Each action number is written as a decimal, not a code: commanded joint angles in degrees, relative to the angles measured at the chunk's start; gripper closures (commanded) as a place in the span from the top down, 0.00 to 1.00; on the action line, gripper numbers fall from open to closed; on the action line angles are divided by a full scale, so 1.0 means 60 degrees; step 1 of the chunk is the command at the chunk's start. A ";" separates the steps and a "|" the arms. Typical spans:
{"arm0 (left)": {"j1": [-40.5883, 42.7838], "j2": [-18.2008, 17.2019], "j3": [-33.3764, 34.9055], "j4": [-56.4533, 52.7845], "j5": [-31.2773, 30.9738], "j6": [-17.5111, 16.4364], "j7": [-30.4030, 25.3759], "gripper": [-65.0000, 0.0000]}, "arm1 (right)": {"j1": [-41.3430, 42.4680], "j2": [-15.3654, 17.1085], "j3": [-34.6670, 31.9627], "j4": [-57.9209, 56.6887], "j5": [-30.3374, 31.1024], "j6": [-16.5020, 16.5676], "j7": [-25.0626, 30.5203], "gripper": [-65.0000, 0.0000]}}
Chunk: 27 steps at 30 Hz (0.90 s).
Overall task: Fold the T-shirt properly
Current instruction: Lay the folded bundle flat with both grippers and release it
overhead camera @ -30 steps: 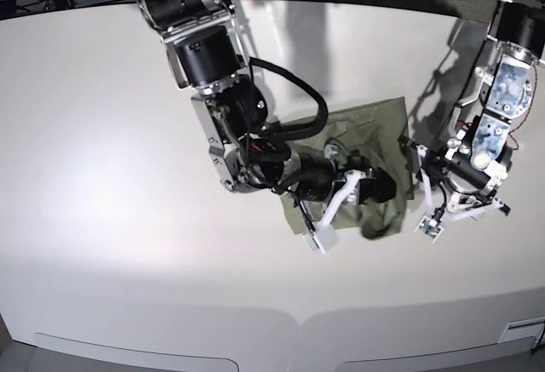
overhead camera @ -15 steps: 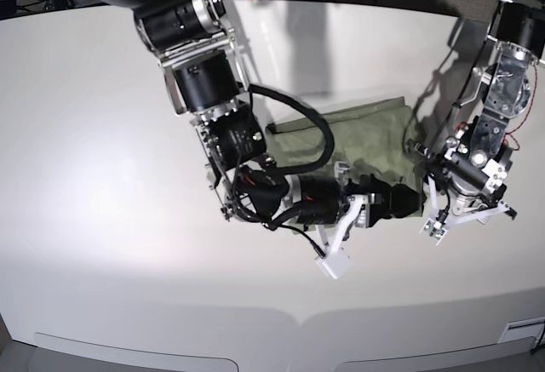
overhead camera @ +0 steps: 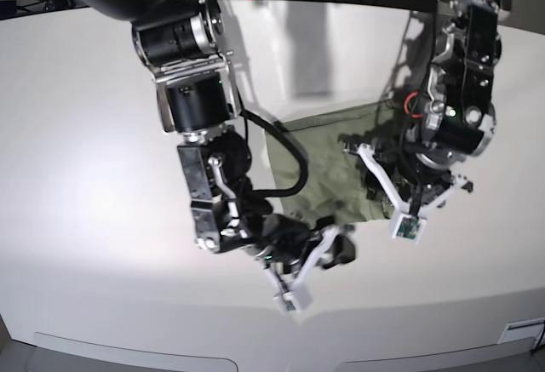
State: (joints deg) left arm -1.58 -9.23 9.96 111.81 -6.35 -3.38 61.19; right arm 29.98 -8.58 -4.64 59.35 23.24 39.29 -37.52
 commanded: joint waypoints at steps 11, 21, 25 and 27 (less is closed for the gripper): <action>0.1275 0.1064 -0.0535 0.0284 -0.0470 0.0062 -0.0849 0.39 | 0.1107 0.0189 0.0586 -0.2007 -0.1140 0.0119 0.0885 0.31; 0.1843 0.1359 -0.0528 -0.1045 -0.0707 0.0033 -0.1749 0.39 | 0.1555 0.0441 0.0441 -0.3789 -0.1796 0.0119 0.1056 0.31; 0.1519 0.1351 -0.0528 -0.2532 -0.0696 -0.0229 -0.2044 0.39 | 0.1257 0.0747 -0.0328 -0.3789 -0.1785 0.0119 0.1260 0.31; 0.1239 0.1348 -0.0532 -0.2958 -0.0667 -0.0266 -0.2036 0.39 | 0.1053 0.0929 -0.0867 -0.3789 -0.1774 0.0119 0.1366 0.31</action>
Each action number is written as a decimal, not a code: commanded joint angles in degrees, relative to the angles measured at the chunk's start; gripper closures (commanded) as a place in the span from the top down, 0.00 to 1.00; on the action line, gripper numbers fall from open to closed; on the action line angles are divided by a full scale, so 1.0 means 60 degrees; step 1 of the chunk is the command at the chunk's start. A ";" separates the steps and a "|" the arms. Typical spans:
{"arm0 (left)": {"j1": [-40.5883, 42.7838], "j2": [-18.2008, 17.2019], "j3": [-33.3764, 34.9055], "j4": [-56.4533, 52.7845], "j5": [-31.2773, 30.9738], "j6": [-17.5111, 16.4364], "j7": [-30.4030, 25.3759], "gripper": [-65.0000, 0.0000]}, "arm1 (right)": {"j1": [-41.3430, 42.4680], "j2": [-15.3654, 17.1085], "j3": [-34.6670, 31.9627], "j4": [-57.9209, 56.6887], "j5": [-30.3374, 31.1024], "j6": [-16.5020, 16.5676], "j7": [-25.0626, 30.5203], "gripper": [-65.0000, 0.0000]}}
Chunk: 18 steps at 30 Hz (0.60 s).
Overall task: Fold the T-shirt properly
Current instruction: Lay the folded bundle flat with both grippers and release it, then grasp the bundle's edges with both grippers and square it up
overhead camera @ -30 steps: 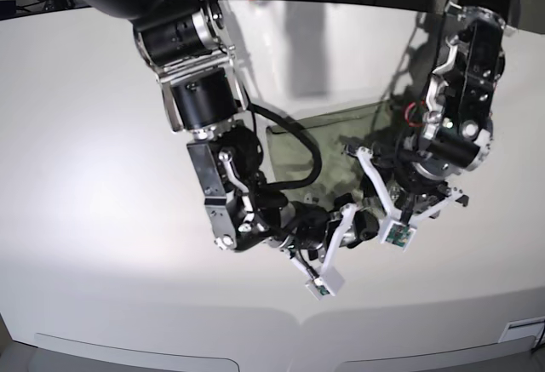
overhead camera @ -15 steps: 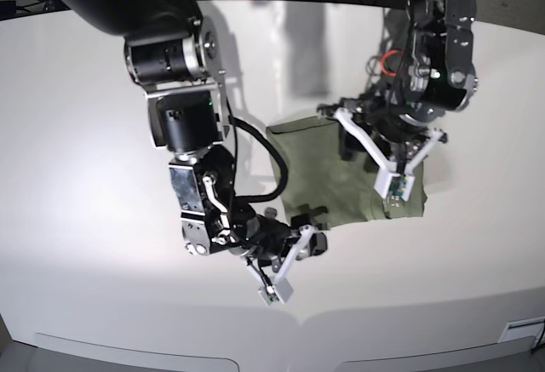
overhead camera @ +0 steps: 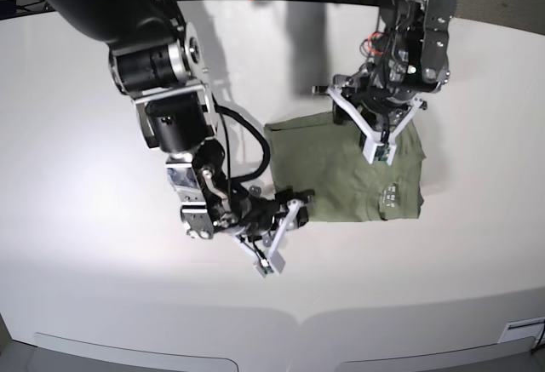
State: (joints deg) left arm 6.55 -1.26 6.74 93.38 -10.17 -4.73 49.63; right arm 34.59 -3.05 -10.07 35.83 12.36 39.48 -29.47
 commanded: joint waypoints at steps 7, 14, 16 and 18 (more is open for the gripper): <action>-0.0535 -0.0066 0.0007 -0.0186 0.1657 -0.0390 -0.0346 0.39 | -0.0568 0.0856 -0.1191 0.0546 0.0707 0.0086 -0.0018 0.31; -0.0535 -0.1523 0.0007 -0.0193 0.1661 -0.0426 -0.0849 0.39 | -0.2240 0.1596 -0.1220 0.3442 0.1020 0.0086 -0.0594 0.31; -0.0539 -0.1778 0.0007 -0.0193 0.1592 -0.0423 -0.0925 0.39 | -0.2710 0.1621 -0.1220 0.4204 0.1096 0.0086 -0.0812 0.31; -0.0539 -0.1894 0.0007 -0.0193 0.1610 -0.0430 -0.0933 0.39 | -0.3133 0.1621 -0.1220 0.4798 0.1406 0.0086 -0.1027 0.31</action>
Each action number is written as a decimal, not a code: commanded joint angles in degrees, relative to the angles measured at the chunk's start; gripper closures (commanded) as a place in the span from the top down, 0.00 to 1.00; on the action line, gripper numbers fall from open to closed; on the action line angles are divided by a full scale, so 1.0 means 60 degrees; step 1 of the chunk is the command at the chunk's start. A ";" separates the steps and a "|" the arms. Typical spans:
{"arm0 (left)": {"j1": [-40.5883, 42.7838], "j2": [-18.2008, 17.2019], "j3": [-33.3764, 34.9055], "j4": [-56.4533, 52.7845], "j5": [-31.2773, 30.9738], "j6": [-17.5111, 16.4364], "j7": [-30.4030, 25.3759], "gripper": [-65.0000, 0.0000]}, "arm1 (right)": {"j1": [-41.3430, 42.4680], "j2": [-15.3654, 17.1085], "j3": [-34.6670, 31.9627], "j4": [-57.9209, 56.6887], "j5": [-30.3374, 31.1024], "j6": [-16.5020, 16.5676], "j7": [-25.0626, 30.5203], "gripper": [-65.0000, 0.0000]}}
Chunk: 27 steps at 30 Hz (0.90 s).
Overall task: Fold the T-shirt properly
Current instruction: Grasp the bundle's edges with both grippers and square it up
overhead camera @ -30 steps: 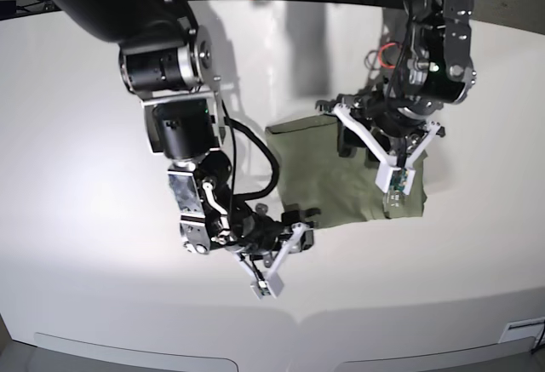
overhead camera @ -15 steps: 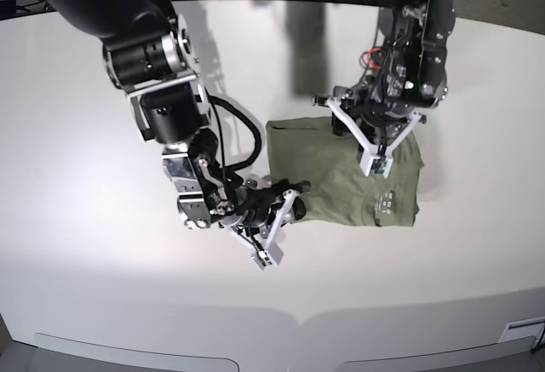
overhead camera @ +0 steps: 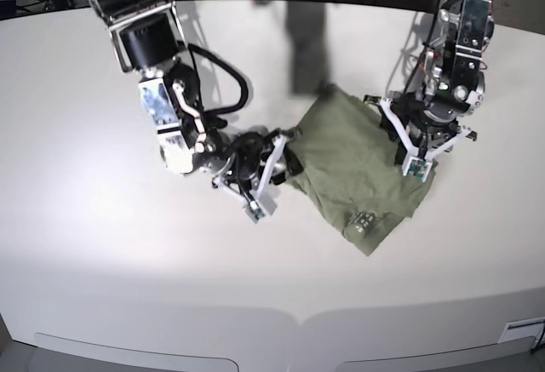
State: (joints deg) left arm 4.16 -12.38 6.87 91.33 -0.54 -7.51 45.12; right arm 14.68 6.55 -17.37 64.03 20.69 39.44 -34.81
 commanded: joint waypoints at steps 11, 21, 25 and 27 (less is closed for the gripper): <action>-0.0324 -0.0007 -0.0015 0.0149 0.0051 -0.0193 -0.0288 0.39 | -0.1902 0.0047 0.0004 0.2364 0.1384 0.0093 -0.0976 0.31; -0.0528 -0.0011 -0.0015 0.0149 0.0062 -0.0219 -0.0324 0.39 | -0.2499 0.0044 0.0025 0.3869 0.1381 0.0093 -0.1275 0.31; -0.0962 -0.0007 -0.0015 0.0149 0.0087 -0.0208 -0.0506 0.39 | -0.2455 0.0044 0.0248 0.4495 0.1377 0.0093 -0.1282 0.31; -0.1239 -0.0007 -0.0015 0.0149 0.0087 -0.0073 -0.0503 0.39 | -0.2452 0.0040 0.0528 0.4779 0.1381 0.0093 -0.1279 0.31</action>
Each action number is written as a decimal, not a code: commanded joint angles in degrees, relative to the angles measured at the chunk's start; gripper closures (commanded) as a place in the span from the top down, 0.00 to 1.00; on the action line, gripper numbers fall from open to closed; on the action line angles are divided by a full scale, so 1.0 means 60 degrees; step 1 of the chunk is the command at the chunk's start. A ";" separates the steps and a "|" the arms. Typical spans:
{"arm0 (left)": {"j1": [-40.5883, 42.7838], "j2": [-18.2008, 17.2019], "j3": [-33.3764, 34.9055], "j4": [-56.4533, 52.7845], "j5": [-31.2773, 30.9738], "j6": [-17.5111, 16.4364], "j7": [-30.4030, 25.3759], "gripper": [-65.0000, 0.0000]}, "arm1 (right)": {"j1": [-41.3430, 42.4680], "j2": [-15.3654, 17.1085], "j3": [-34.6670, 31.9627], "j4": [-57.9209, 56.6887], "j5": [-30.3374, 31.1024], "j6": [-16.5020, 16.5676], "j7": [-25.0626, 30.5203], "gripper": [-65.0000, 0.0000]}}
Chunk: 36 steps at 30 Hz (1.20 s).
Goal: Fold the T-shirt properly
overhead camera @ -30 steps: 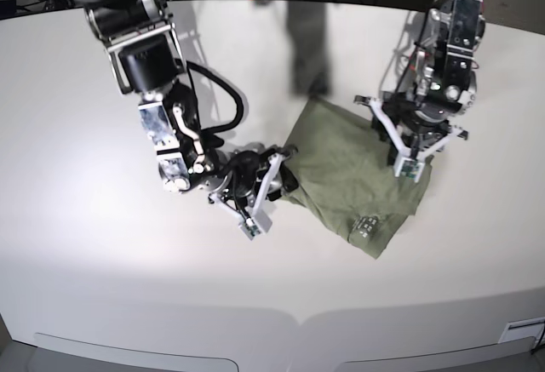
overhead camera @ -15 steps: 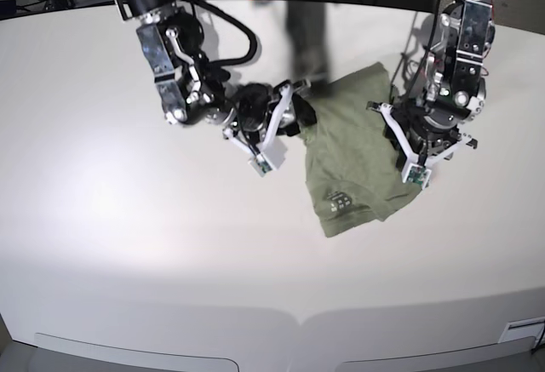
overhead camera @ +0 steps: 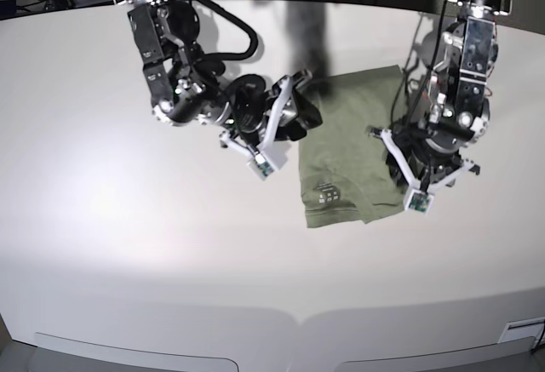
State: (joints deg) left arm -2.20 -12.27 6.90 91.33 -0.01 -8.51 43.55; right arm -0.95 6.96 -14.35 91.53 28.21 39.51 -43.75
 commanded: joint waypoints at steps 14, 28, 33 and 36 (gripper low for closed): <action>-0.0896 0.0597 -0.0018 0.0153 -0.1508 0.1708 -0.1100 0.39 | 0.0317 -0.0022 0.3592 0.0958 0.0127 0.0082 0.0492 0.31; 0.0182 0.1912 -0.0015 0.0149 0.0572 -0.0197 -0.4102 0.39 | 0.0419 0.0557 0.3891 0.0962 0.0095 0.0082 0.0382 0.31; 0.0718 0.2142 -0.0007 0.0117 0.0550 -0.0200 -0.4696 0.39 | 0.0430 0.0787 0.3891 0.0958 0.0091 0.0082 0.0382 0.31; 0.0918 0.2306 0.0000 -0.0197 0.0331 -0.0200 -0.5475 0.39 | 0.0448 0.0892 0.3891 0.0958 0.0091 0.0082 0.0339 0.31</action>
State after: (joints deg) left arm 4.12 1.32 6.83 89.23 2.15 -9.65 12.23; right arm 0.71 11.81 8.86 96.12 27.68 39.53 -42.94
